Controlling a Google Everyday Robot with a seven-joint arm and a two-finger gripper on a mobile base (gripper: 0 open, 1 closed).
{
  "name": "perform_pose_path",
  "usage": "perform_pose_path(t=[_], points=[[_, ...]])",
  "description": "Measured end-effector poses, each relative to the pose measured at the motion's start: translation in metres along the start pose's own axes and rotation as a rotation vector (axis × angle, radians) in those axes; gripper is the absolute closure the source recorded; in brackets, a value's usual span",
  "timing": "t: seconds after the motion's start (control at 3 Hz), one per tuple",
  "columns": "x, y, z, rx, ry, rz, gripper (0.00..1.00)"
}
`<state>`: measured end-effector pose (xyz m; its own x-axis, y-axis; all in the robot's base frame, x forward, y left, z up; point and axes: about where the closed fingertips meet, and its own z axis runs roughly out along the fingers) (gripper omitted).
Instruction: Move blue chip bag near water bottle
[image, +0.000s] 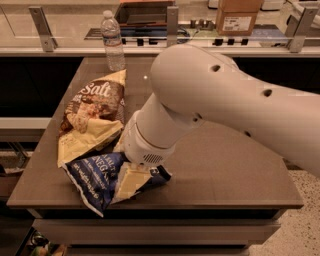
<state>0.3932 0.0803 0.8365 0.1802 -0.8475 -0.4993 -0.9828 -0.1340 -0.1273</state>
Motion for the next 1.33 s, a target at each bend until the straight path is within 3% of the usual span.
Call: perform_pose_path(t=[0.33,0.67,1.33], points=[[-0.002,0.001,0.000,0.000,0.001,-0.004,0.72],[-0.003,0.001,0.000,0.001,0.002,-0.007,0.95],[0.002,-0.008,-0.018,0.029,0.015,0.007,1.00]])
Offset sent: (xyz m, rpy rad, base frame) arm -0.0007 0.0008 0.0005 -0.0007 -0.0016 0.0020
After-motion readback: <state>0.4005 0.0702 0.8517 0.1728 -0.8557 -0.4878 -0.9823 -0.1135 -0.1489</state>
